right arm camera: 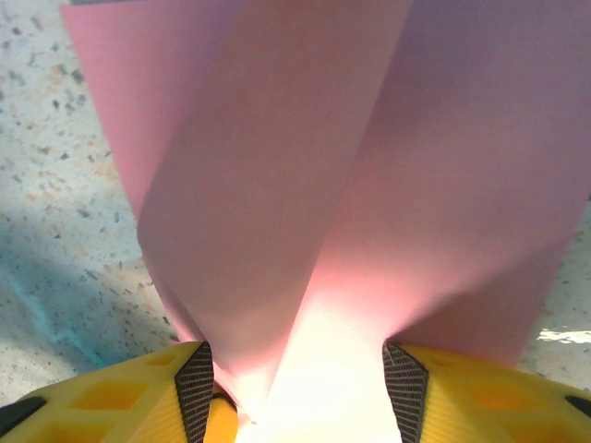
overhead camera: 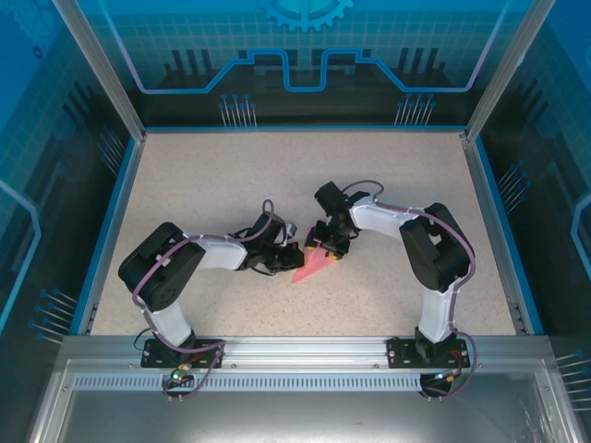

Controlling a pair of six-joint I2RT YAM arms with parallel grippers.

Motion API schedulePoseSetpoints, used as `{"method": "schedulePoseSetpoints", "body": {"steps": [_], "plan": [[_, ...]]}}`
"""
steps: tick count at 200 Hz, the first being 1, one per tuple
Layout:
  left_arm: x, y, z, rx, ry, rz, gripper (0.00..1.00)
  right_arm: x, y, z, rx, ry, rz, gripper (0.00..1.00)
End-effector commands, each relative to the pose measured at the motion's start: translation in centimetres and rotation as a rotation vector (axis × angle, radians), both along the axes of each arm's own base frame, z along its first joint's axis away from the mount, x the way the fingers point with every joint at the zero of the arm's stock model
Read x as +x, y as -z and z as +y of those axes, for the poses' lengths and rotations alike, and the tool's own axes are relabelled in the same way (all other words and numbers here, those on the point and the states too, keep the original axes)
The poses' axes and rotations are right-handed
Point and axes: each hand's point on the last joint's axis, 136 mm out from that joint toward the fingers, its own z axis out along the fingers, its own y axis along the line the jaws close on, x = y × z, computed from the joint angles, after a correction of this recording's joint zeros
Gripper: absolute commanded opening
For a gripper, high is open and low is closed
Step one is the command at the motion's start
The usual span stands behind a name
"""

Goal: Fold a paper plane with a square sheet of paper (pick it up from the middle)
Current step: Fourth fold the wing at the center of the table.

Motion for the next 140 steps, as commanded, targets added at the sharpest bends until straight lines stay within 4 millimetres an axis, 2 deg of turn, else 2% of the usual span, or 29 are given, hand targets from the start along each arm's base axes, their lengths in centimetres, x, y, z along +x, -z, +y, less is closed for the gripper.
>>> {"method": "schedulePoseSetpoints", "body": {"steps": [1,22,37,55,90,114,140], "plan": [[-2.1,3.1,2.3,0.142,0.011,0.1,0.02,-0.5,-2.0,-0.5,-0.001,-0.068,-0.068,0.57],[-2.4,3.5,2.5,0.153,0.016,0.115,0.02,0.0,-4.3,-0.9,0.02,-0.104,-0.162,0.57],[-2.7,3.7,2.5,0.159,0.024,0.119,0.02,0.0,-4.7,-1.0,0.035,-0.146,-0.21,0.54],[-2.7,3.8,2.5,0.164,0.031,0.124,0.01,0.1,-5.0,0.0,0.088,-0.212,-0.263,0.5],[-2.6,3.5,2.2,0.171,0.047,0.116,0.0,-0.6,-4.6,2.6,0.156,-0.341,-0.305,0.28],[-2.5,3.4,2.1,0.175,0.049,0.115,0.0,-0.5,-3.3,3.2,0.149,-0.353,-0.277,0.14],[-2.6,3.6,2.2,0.185,0.048,0.122,0.0,-0.6,-1.8,3.8,0.166,-0.358,-0.249,0.09]]}}
